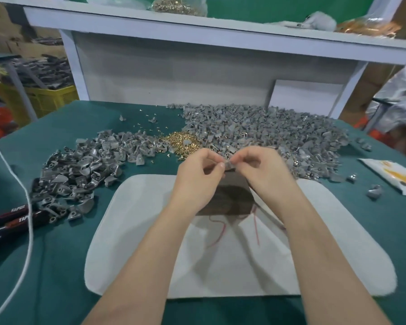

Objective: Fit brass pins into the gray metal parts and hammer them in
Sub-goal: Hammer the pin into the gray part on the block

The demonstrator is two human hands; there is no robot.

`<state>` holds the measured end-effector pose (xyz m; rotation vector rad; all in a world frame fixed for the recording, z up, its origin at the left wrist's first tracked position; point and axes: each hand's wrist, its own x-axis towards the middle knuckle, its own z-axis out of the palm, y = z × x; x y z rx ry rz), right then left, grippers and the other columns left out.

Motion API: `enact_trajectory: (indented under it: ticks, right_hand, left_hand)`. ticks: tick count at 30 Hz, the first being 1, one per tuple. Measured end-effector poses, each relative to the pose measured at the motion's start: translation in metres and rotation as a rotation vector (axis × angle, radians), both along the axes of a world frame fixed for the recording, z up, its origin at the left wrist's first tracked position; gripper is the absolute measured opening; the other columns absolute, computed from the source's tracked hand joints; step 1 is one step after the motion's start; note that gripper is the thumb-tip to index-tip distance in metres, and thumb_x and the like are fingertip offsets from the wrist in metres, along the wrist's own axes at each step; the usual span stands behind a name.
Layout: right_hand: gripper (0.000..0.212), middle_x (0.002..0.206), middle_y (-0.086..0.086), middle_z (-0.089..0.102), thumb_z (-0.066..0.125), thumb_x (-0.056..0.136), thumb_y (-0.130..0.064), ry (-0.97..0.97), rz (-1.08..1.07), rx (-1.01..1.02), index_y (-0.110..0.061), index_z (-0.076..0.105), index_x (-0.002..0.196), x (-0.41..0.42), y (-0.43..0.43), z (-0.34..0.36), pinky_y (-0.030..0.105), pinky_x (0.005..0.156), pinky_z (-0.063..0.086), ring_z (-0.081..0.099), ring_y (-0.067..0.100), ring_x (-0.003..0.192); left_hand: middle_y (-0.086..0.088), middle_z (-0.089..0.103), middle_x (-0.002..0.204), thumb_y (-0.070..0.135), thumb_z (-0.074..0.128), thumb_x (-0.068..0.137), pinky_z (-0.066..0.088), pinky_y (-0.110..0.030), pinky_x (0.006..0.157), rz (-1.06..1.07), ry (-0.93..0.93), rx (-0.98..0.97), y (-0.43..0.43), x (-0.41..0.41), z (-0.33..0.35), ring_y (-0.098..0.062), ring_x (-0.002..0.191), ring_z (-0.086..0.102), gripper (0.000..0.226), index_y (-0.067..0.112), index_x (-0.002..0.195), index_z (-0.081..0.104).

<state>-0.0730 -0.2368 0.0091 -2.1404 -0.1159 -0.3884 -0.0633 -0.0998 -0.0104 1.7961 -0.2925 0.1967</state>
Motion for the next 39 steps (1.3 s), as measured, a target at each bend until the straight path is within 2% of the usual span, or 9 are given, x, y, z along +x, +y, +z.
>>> enact_trajectory:
  ticks: [4, 8, 10, 12, 13, 17, 22, 29, 39]
  right_hand:
    - [0.013, 0.082, -0.003, 0.071, 0.063, 0.083, -0.010, 0.029, -0.015, -0.060, -0.018, 0.073, 0.085, 0.003, -0.002, -0.008, 0.029, 0.081, 0.052, 0.066, 0.012, 0.080]
    - [0.007, 0.079, -0.001, 0.071, 0.066, 0.085, -0.019, 0.018, -0.023, -0.117, -0.019, 0.071, 0.081, 0.006, 0.001, -0.013, 0.035, 0.081, 0.052, 0.065, 0.016, 0.080]
    - [0.009, 0.078, 0.002, 0.071, 0.065, 0.086, -0.019, 0.023, -0.060, -0.143, -0.018, 0.072, 0.080, 0.008, 0.001, -0.015, 0.037, 0.080, 0.051, 0.065, 0.020, 0.080]
    - [0.010, 0.076, 0.002, 0.071, 0.065, 0.086, -0.020, 0.040, -0.102, -0.166, -0.017, 0.074, 0.082, 0.010, 0.001, -0.017, 0.034, 0.077, 0.052, 0.065, 0.020, 0.080]
    - [0.010, 0.076, 0.002, 0.071, 0.065, 0.085, -0.020, 0.047, -0.115, -0.188, -0.017, 0.074, 0.082, 0.010, 0.001, -0.018, 0.032, 0.076, 0.051, 0.065, 0.020, 0.079]
    - [0.011, 0.079, 0.003, 0.071, 0.065, 0.085, -0.016, 0.087, -0.088, -0.243, -0.017, 0.075, 0.082, 0.011, -0.001, -0.019, 0.035, 0.079, 0.052, 0.065, 0.021, 0.081]
    - [0.020, 0.084, -0.003, 0.069, 0.060, 0.087, -0.006, 0.046, -0.063, -0.185, -0.021, 0.073, 0.090, 0.008, -0.004, -0.017, 0.030, 0.085, 0.050, 0.063, 0.015, 0.084]
    - [0.027, 0.081, -0.007, 0.063, 0.057, 0.083, 0.002, -0.026, 0.100, -0.300, -0.019, 0.064, 0.098, -0.001, 0.001, -0.013, 0.022, 0.076, 0.047, 0.060, 0.014, 0.080]
    - [0.027, 0.077, -0.011, 0.059, 0.057, 0.082, 0.000, -0.063, 0.102, -0.353, -0.016, 0.061, 0.104, -0.003, 0.005, -0.013, 0.035, 0.079, 0.048, 0.058, 0.015, 0.077]
  left_hand:
    - [0.009, 0.066, 0.077, 0.010, 0.061, 0.090, 0.057, -0.040, 0.082, 0.018, 0.021, 0.018, 0.003, 0.004, -0.005, -0.006, 0.067, 0.066, 0.016, 0.022, 0.081, 0.065]
    - [0.003, 0.070, 0.078, 0.014, 0.061, 0.091, 0.056, -0.040, 0.085, 0.009, 0.046, 0.008, 0.005, 0.006, -0.005, -0.010, 0.073, 0.069, 0.015, 0.023, 0.082, 0.067]
    - [0.006, 0.070, 0.082, 0.018, 0.065, 0.088, 0.055, -0.030, 0.086, -0.027, 0.048, 0.036, 0.007, 0.006, -0.005, -0.008, 0.079, 0.068, 0.005, 0.021, 0.089, 0.068]
    - [0.009, 0.067, 0.086, 0.018, 0.070, 0.083, 0.051, -0.013, 0.079, -0.028, -0.006, 0.191, 0.008, 0.005, -0.007, -0.006, 0.082, 0.065, 0.014, 0.018, 0.097, 0.067]
    - [0.009, 0.066, 0.086, 0.017, 0.071, 0.083, 0.049, -0.011, 0.076, -0.022, -0.038, 0.285, 0.008, 0.004, -0.007, -0.006, 0.083, 0.063, 0.014, 0.019, 0.096, 0.065]
    - [0.010, 0.066, 0.087, 0.021, 0.064, 0.087, 0.050, -0.026, 0.086, 0.011, -0.074, 0.487, 0.007, 0.000, -0.005, -0.010, 0.088, 0.062, 0.006, 0.021, 0.093, 0.066]
    - [0.000, 0.063, 0.097, 0.023, 0.052, 0.094, 0.045, -0.041, 0.091, 0.036, -0.081, 0.640, 0.008, -0.001, -0.003, -0.024, 0.100, 0.058, 0.018, 0.022, 0.094, 0.069]
    - [-0.003, 0.057, 0.105, 0.025, 0.052, 0.095, 0.043, -0.042, 0.093, 0.023, -0.051, 0.663, 0.008, 0.000, -0.004, -0.026, 0.106, 0.055, 0.018, 0.022, 0.099, 0.069]
    - [0.000, 0.058, 0.100, 0.026, 0.062, 0.086, 0.044, -0.043, 0.092, 0.075, -0.036, 0.663, 0.006, -0.003, -0.002, -0.025, 0.103, 0.058, 0.007, 0.023, 0.090, 0.067]
